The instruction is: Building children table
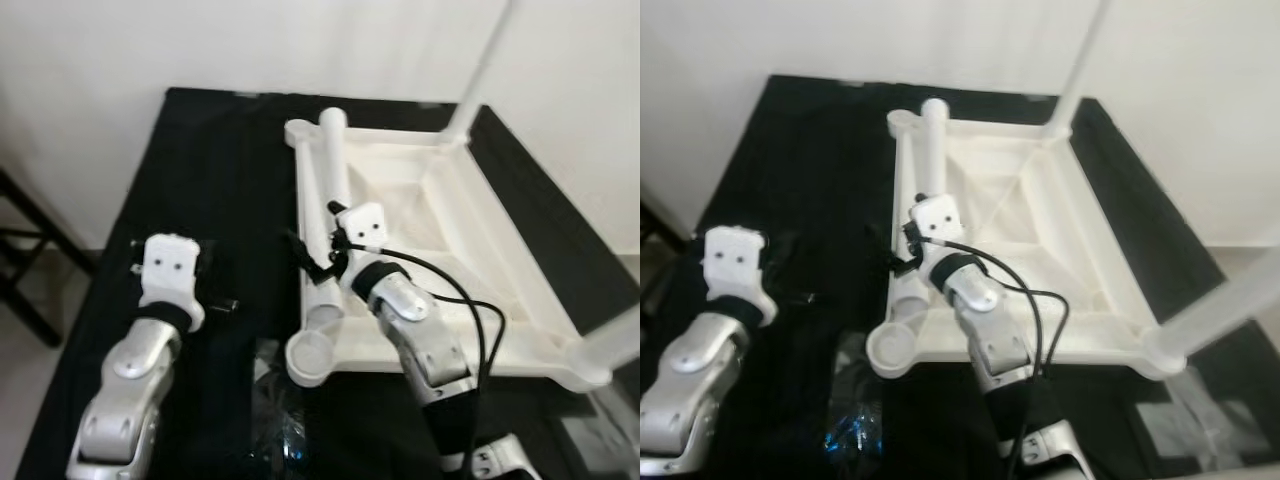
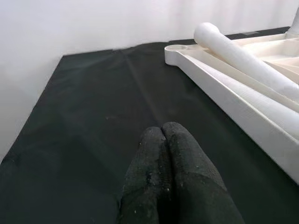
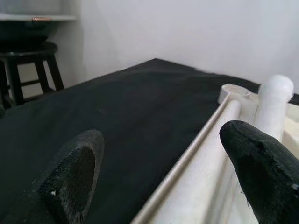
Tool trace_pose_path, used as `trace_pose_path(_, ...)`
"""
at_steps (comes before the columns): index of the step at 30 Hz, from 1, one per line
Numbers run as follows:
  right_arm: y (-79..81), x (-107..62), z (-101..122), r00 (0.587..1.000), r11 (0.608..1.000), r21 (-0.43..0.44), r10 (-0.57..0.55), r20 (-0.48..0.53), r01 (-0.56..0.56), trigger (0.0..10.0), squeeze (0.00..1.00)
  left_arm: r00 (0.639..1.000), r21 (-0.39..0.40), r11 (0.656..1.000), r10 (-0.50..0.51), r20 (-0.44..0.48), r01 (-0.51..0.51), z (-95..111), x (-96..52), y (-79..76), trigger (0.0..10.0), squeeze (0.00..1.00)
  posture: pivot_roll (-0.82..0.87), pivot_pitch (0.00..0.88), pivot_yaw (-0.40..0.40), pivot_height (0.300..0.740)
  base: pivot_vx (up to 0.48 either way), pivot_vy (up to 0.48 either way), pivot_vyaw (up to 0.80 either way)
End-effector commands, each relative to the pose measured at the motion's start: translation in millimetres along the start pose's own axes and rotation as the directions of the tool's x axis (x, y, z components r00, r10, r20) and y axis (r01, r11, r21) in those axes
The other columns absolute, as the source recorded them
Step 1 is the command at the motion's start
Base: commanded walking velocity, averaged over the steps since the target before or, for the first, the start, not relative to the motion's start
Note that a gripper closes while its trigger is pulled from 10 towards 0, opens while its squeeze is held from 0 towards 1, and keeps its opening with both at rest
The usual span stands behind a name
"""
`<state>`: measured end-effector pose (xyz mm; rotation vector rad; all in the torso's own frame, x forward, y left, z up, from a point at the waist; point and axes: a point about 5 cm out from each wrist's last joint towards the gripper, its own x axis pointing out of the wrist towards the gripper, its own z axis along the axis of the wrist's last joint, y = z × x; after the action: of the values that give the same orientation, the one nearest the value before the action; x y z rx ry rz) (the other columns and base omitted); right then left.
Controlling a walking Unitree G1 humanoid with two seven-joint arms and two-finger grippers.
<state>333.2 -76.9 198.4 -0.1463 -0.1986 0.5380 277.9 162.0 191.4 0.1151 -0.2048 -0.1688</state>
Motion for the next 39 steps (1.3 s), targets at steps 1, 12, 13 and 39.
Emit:
trace_pose_path(1,-7.3,-5.5,-5.6,0.999,1.000,-0.007,-0.025,-0.020,0.025,10.0,0.00,1.000,0.001,1.000,-0.008,-0.017,0.008,-2.7,0.1,-3.6,10.0,0.00,0.05,0.176,-0.093,0.740,0.000,0.000,0.00)
trace_pose_path(12,-16.3,-8.5,-7.9,0.999,0.999,-0.047,-0.005,-0.049,0.003,10.0,0.00,0.999,-0.005,1.000,-0.016,-0.041,0.016,-5.7,0.7,-4.5,10.0,0.00,0.05,0.179,-0.090,0.740,0.000,0.357,0.00)
trace_pose_path(13,-16.3,-8.5,-7.9,0.999,0.999,-0.047,-0.005,-0.049,0.003,10.0,0.00,0.999,-0.005,1.000,-0.016,-0.041,0.016,-5.7,0.7,-4.5,10.0,0.00,0.05,0.179,-0.090,0.740,0.000,0.480,0.00)
trace_pose_path(39,-51.4,-65.8,10.7,0.829,0.818,-0.190,0.486,-0.276,-0.543,10.0,0.00,0.974,-0.022,0.974,-0.225,-0.020,0.225,-3.8,-7.0,-30.7,10.0,0.00,0.04,0.186,-0.082,0.740,0.000,0.129,-0.22)
